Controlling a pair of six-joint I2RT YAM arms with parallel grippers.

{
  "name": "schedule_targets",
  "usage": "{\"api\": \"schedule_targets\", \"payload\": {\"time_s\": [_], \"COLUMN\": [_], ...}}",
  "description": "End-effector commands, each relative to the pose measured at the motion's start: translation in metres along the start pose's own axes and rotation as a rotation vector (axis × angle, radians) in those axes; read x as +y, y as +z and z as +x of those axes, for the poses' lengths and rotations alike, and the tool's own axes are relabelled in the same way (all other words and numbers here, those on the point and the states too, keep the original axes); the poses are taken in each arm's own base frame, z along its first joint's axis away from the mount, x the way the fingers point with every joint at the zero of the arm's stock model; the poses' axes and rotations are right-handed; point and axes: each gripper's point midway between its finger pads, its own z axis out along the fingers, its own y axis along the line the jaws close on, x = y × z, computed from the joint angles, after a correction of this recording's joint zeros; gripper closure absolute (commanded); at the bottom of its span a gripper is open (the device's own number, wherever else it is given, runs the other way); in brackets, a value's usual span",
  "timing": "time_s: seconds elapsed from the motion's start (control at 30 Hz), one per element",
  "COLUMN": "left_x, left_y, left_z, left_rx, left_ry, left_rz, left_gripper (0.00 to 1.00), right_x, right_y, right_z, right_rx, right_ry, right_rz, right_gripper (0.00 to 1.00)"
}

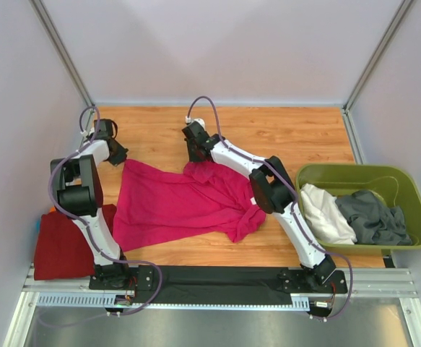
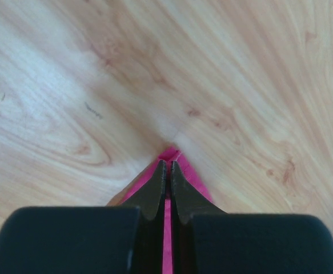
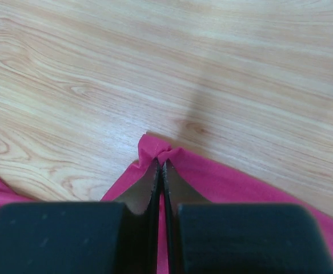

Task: Fold and stack the t-shirts
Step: Flatten the tshirt out

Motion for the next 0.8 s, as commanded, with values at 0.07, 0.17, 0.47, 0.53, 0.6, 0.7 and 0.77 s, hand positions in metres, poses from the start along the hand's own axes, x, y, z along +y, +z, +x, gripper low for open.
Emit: {"api": "schedule_targets", "payload": {"time_s": [0.07,0.17,0.47,0.53,0.6,0.7,0.77], "left_x": [-0.003,-0.008,-0.054,-0.065,-0.071,-0.083,-0.087], "left_y": [-0.024,-0.033,-0.103,-0.126,-0.153,-0.198,-0.224], "left_z": [-0.012,-0.018,-0.067,-0.076,-0.089,-0.109,-0.118], "left_rx": [-0.053,-0.067,-0.158,-0.191,-0.243,-0.314,-0.344], "left_ry": [-0.006,0.011,0.055,0.075,0.089,0.104,0.118], "left_rz": [0.039,0.059,0.216,0.272,0.301,0.354,0.370], "left_gripper": [1.00,1.00,1.00,1.00,1.00,1.00,1.00], "right_x": [-0.021,-0.037,-0.080,-0.087,-0.094,-0.105,-0.112], "right_y": [-0.002,-0.027,-0.162,-0.201,-0.235,-0.278,-0.303], "right_z": [-0.002,-0.035,-0.168,-0.187,-0.202,-0.221,-0.233], "right_rx": [-0.002,-0.083,-0.432,-0.505,-0.571,-0.649,-0.701], "right_ry": [0.017,0.060,0.192,0.206,0.220,0.226,0.220], "right_rz": [0.051,0.047,-0.013,-0.026,-0.048,-0.054,-0.037], "right_gripper": [1.00,1.00,1.00,1.00,1.00,1.00,1.00]}}
